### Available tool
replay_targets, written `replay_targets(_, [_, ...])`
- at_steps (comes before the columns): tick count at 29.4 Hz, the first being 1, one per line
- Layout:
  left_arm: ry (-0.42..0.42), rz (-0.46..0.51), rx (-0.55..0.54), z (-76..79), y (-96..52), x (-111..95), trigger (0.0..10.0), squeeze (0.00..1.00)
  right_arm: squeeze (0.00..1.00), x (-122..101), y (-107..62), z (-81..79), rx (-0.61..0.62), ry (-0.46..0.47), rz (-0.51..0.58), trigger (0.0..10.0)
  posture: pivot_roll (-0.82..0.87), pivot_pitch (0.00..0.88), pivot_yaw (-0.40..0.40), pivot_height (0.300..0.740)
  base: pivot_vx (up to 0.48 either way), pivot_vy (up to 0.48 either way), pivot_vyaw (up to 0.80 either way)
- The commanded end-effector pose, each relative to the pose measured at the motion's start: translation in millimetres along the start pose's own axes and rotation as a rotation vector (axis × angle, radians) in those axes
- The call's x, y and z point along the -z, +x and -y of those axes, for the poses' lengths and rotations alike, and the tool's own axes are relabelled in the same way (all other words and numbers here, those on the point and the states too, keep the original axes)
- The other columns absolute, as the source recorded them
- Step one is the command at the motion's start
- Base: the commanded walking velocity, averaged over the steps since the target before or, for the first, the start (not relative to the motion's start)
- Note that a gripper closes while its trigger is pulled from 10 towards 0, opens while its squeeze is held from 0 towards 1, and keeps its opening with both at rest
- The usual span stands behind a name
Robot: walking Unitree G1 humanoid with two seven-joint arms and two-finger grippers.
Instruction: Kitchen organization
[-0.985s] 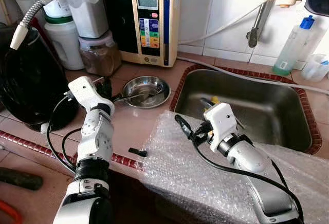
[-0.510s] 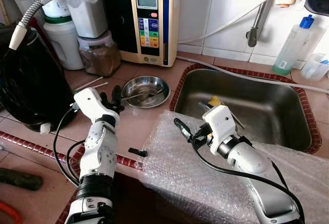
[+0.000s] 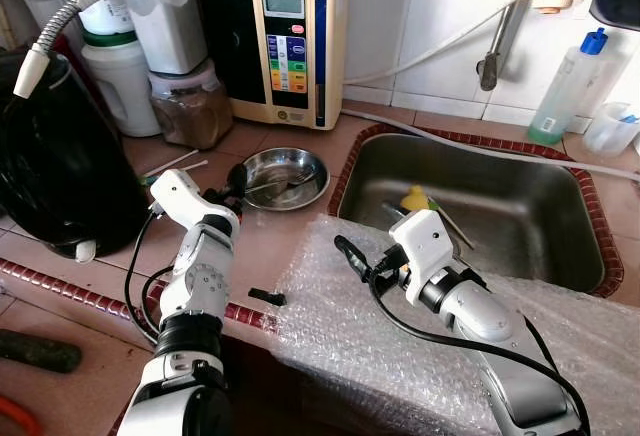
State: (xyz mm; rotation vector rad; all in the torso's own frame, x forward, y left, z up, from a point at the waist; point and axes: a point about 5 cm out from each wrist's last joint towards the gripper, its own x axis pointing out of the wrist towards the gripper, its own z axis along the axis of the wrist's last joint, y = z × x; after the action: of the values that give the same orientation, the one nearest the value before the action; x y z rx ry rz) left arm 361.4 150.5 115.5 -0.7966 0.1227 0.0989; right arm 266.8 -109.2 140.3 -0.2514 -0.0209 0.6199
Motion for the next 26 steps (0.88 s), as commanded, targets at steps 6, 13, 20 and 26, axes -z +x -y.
replay_targets(6, [-0.076, -0.054, -0.029, 1.5, 6.5, 2.9, 10.0, 0.0, 0.0, -7.1, -1.0, 0.5, -0.005, -0.022, 0.021, 10.0, -0.08, 0.0, 0.047, 0.74, 0.0, 0.0, 0.0])
replay_targets(13, [-0.163, -0.078, -0.014, 0.3, 7.2, 7.3, 0.0, 0.0, 0.0, -6.6, -1.2, -1.3, -0.007, -0.019, 0.019, 10.0, -0.08, 0.0, 0.047, 0.74, 0.0, 0.0, 0.0])
replay_targets(20, [-0.212, -0.083, -0.003, 3.2, 9.0, 7.2, 0.0, 0.0, 0.0, -7.8, -0.3, -0.9, -0.017, -0.013, 0.024, 10.0, -0.08, 0.0, 0.046, 0.74, 0.0, 0.0, 0.0])
replay_targets(26, [-0.247, -0.092, 0.009, 5.3, 9.4, 7.8, 0.0, 0.0, 0.0, -11.1, -1.3, -6.8, -0.073, 0.009, 0.043, 10.0, -0.08, 0.0, 0.048, 0.74, 0.0, 0.0, 0.0])
